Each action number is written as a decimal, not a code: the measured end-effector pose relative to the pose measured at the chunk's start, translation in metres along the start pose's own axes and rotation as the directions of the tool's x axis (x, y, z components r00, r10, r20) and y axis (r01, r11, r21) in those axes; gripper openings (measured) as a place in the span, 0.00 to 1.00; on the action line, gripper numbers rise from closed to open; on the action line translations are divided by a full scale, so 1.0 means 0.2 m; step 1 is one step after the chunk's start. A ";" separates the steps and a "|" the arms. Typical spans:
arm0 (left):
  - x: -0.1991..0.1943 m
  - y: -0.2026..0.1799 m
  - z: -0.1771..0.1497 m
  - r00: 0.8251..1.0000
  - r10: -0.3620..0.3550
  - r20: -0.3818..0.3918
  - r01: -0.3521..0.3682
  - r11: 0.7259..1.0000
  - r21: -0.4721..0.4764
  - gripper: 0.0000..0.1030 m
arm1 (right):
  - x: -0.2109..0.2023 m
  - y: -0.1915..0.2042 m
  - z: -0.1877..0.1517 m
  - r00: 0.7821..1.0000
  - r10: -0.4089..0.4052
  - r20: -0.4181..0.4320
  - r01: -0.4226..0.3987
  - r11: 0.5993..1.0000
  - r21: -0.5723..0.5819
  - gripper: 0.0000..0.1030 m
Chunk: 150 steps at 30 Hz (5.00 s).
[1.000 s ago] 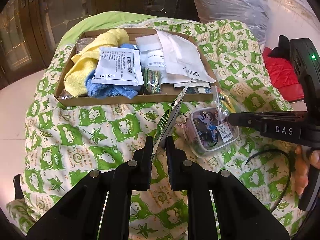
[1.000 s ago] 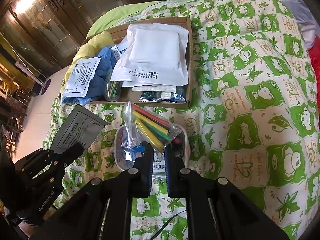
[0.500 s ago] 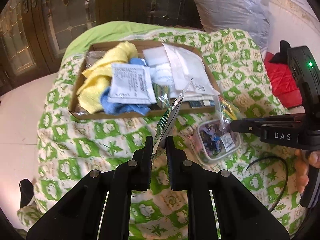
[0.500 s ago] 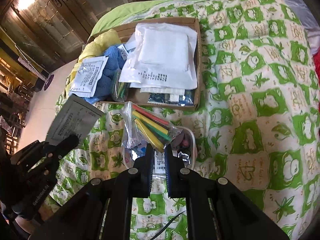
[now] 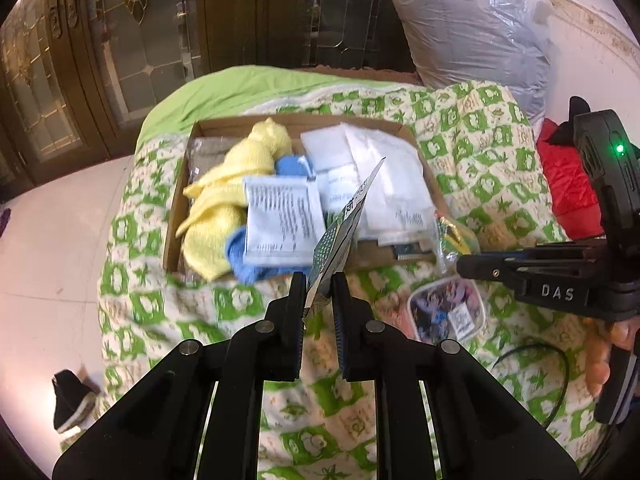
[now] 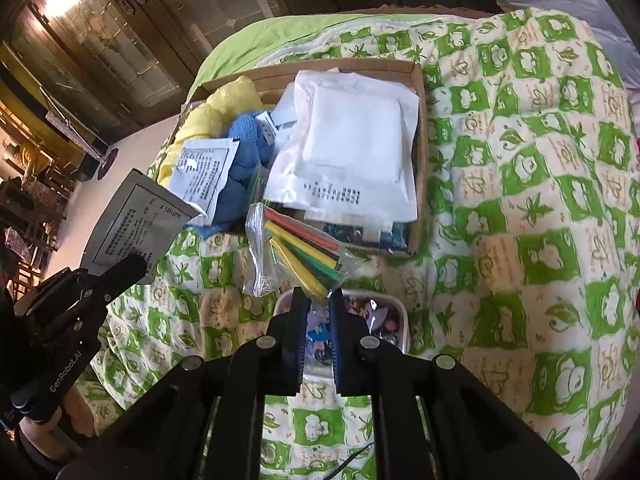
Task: Organize soft objects
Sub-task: 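Carry the green packet and sticks bag into the tray and open both grippers, then move both grippers toward the clear cartoon-print pencil case on the quilt, then close the right gripper on the pencil case rim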
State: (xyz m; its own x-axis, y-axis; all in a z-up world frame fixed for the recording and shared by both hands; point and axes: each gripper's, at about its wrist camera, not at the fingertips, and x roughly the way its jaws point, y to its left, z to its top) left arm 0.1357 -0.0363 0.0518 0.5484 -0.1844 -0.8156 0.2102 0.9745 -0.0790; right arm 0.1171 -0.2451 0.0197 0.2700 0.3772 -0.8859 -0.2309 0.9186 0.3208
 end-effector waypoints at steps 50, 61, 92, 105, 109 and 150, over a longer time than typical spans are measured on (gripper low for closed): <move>0.44 0.09 0.39 0.998 0.057 -0.033 -0.059 0.996 -0.068 0.12 | 0.31 0.05 0.53 0.997 0.060 -0.041 -0.059 0.997 0.042 0.09; 0.45 0.10 0.39 0.998 0.059 -0.031 -0.062 0.995 -0.074 0.12 | 0.37 0.08 0.54 0.995 0.093 -0.044 -0.091 0.995 0.047 0.10; 0.18 0.04 0.32 0.989 0.144 0.033 -0.143 0.989 -0.029 0.39 | 0.14 0.02 0.43 0.994 0.101 0.036 -0.104 0.992 0.074 0.54; 0.01 0.00 -0.07 0.994 0.101 0.039 -0.098 0.993 -0.072 0.51 | 0.07 -0.14 0.15 0.994 0.111 0.019 -0.113 0.980 0.163 0.63; 0.09 -0.04 -0.20 1.000 0.028 -0.007 -0.028 0.994 -0.109 0.51 | 0.08 -0.20 0.02 0.993 0.113 0.015 -0.114 0.973 0.199 0.63; 0.51 -0.34 -0.32 0.971 -0.116 -0.208 0.124 0.992 0.030 0.51 | 0.31 -0.19 -0.17 0.999 0.032 -0.040 -0.024 0.985 0.169 0.67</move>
State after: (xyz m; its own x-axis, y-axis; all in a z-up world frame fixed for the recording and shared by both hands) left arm 0.1261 -0.1131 -0.0631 0.3396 -0.2650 -0.9025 0.3011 0.9396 -0.1627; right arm 0.1102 -0.2601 -0.0583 0.2248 0.4011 -0.8880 -0.0766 0.9158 0.3943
